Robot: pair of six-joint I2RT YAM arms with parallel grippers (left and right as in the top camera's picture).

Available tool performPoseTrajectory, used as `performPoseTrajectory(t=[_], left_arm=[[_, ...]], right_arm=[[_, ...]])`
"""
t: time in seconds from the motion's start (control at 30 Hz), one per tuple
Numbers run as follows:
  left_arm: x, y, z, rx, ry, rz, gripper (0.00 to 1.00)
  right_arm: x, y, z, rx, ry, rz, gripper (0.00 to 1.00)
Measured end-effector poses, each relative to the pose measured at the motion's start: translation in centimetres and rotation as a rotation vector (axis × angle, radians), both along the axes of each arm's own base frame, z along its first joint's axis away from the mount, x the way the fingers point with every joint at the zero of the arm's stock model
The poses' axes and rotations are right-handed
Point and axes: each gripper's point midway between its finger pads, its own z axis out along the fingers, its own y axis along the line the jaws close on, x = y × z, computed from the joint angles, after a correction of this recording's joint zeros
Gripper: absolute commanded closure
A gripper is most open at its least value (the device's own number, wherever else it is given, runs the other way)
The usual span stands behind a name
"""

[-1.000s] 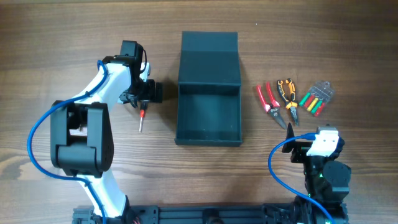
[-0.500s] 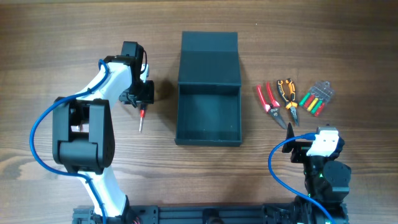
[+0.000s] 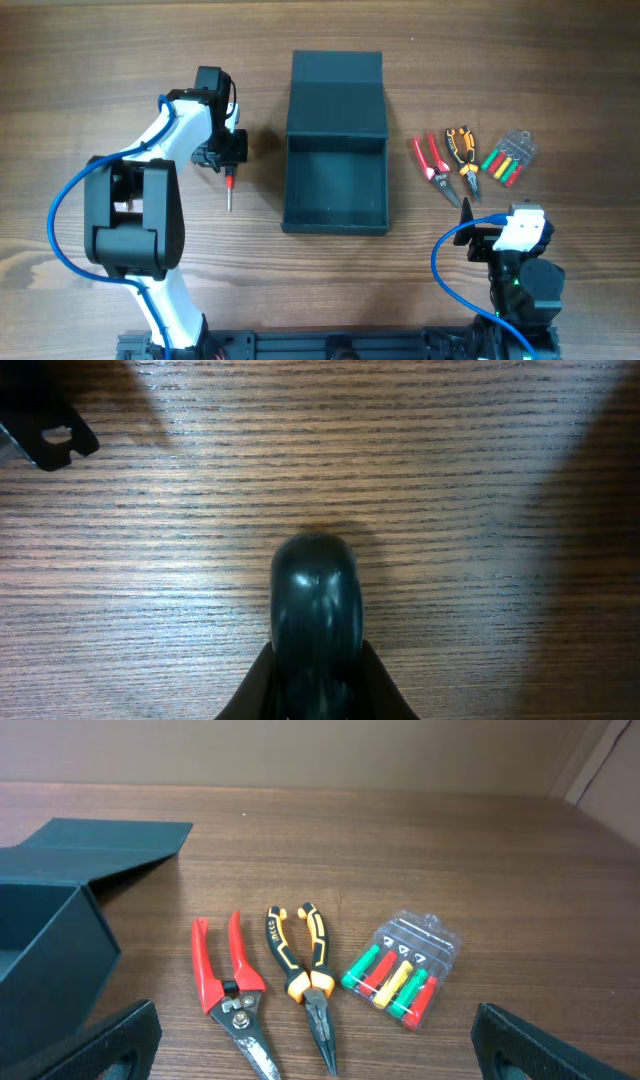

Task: Pack container
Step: 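Lower the left gripper and close it on the screwdriver handle, then lift the screwdriver and carry it into the green box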

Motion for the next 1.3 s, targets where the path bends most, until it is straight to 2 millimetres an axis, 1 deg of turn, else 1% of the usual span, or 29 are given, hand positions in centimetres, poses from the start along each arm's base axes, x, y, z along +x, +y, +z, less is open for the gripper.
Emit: performPoseTrajectory(t=[0.17, 0.23, 0.27, 0.33, 0.4, 0.53, 0.63, 0.7, 0.73, 0.8, 0.87, 1.0, 1.03, 1.1, 1.2, 1.23, 1.3], left_arm=[[-0.2, -0.1, 0.4, -0.005, 0.036, 0.0, 0.94], [0.3, -0.2, 1.1, -0.008, 0.039, 0.0, 0.94], [0.7, -0.3, 1.7, -0.009, 0.032, 0.0, 0.94], [2.7, -0.6, 3.9, -0.018, -0.02, -0.001, 0.93], [4.1, -0.8, 5.6, -0.025, -0.059, -0.001, 0.92], [5.8, -1.2, 9.2, -0.043, -0.111, -0.004, 0.92], [6.6, -2.1, 10.8, -0.083, -0.141, -0.013, 0.9], [6.9, -3.3, 11.5, -0.116, -0.155, -0.033, 0.89], [6.8, -4.4, 11.8, -0.137, -0.16, -0.052, 0.89], [6.5, -5.9, 12.5, -0.162, -0.168, -0.078, 0.89], [5.8, -8.5, 13.9, -0.189, -0.192, -0.13, 0.88], [4.3, -12.5, 16.1, -0.224, -0.229, -0.198, 0.89], [3.5, -14.2, 16.8, -0.24, -0.237, -0.22, 0.89], [2.6, -16.0, 17.2, -0.255, -0.237, -0.243, 0.89], [1.0, -18.9, 17.2, -0.271, -0.222, -0.28, 0.89], [0.1, -20.3, 17.3, -0.279, -0.214, -0.303, 0.89], [-1.1, -21.9, 17.3, -0.289, -0.202, -0.323, 0.89]], right_arm=[[0.0, 0.0, 0.0, 0.0, 0.0, 0.0, 0.0], [0.0, 0.0, 0.0, 0.0, 0.0, 0.0, 0.0], [0.0, 0.0, 0.0, 0.0, 0.0, 0.0, 0.0], [0.0, 0.0, 0.0, 0.0, 0.0, 0.0, 0.0], [0.0, 0.0, 0.0, 0.0, 0.0, 0.0, 0.0], [0.0, 0.0, 0.0, 0.0, 0.0, 0.0, 0.0], [0.0, 0.0, 0.0, 0.0, 0.0, 0.0, 0.0], [0.0, 0.0, 0.0, 0.0, 0.0, 0.0, 0.0], [0.0, 0.0, 0.0, 0.0, 0.0, 0.0, 0.0], [0.0, 0.0, 0.0, 0.0, 0.0, 0.0, 0.0], [0.0, 0.0, 0.0, 0.0, 0.0, 0.0, 0.0], [0.0, 0.0, 0.0, 0.0, 0.0, 0.0, 0.0], [0.0, 0.0, 0.0, 0.0, 0.0, 0.0, 0.0], [0.0, 0.0, 0.0, 0.0, 0.0, 0.0, 0.0], [0.0, 0.0, 0.0, 0.0, 0.0, 0.0, 0.0], [0.0, 0.0, 0.0, 0.0, 0.0, 0.0, 0.0], [0.0, 0.0, 0.0, 0.0, 0.0, 0.0, 0.0]])
